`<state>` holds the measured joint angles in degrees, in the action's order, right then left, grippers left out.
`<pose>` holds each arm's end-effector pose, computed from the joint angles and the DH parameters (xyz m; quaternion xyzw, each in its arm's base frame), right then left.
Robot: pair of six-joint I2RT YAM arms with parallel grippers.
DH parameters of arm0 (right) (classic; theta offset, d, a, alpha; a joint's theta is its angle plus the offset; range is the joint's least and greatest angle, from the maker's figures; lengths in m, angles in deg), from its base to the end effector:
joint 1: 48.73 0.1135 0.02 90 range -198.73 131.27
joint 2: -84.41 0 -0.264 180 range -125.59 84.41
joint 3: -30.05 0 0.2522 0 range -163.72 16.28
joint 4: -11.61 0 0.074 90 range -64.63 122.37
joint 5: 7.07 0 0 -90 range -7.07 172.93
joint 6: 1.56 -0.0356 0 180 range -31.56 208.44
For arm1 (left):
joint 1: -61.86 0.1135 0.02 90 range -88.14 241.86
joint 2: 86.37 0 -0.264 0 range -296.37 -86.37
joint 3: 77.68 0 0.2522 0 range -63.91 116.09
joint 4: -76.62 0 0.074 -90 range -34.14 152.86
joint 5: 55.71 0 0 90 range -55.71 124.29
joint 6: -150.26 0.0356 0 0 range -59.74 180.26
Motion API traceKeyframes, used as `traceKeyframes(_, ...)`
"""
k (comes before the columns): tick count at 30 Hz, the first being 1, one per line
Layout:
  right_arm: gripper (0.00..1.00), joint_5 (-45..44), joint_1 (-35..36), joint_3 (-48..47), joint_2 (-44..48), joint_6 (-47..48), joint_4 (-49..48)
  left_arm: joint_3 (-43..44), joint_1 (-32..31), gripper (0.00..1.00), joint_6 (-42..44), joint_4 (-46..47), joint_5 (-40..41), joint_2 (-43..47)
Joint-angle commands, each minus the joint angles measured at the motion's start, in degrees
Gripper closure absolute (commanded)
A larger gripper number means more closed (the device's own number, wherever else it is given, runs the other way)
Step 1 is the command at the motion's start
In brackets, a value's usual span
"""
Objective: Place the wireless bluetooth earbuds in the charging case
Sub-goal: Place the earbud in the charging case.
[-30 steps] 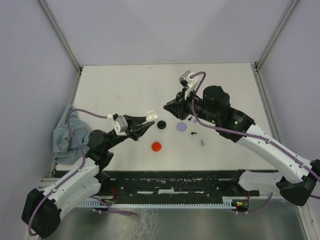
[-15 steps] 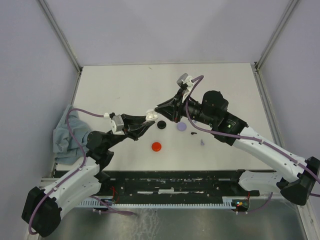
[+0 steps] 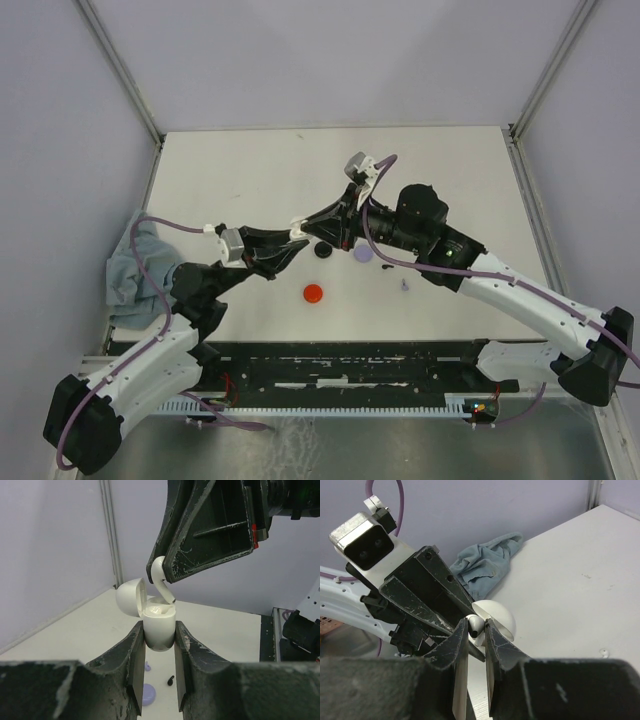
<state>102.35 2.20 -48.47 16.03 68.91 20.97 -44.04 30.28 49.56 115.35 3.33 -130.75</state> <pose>0.1664 0.2237 0.4048 -0.3029 0.6339 0.5015 0.5049 0.1364 -0.1054 0.3002 0.3149 0.4468 -0.4261 0.7209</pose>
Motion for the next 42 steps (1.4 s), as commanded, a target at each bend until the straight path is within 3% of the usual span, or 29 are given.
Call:
traceKeyframes(1,0.83,0.6,0.5,0.7,0.1,-0.1,-3.7,2.7,0.2,0.97,-3.3,3.4,1.9,1.0)
traceKeyframes(10,0.83,-0.7,0.6,2.0,0.0,0.3,-4.7,3.2,0.1,0.97,-4.6,3.6,1.7,0.8)
traceKeyframes(27,0.74,7.5,0.6,1.5,-1.9,-0.6,-5.5,3.3,0.2,0.97,-10.5,4.6,6.8,0.5)
traceKeyframes(37,0.62,5.5,0.6,1.7,-0.7,2.5,-2.3,2.1,0.2,0.97,-10.3,4.3,6.2,2.0)
traceKeyframes(42,0.52,-0.4,0.6,1.4,0.5,3.3,0.1,1.4,0.2,0.97,-9.2,3.5,5.0,2.3)
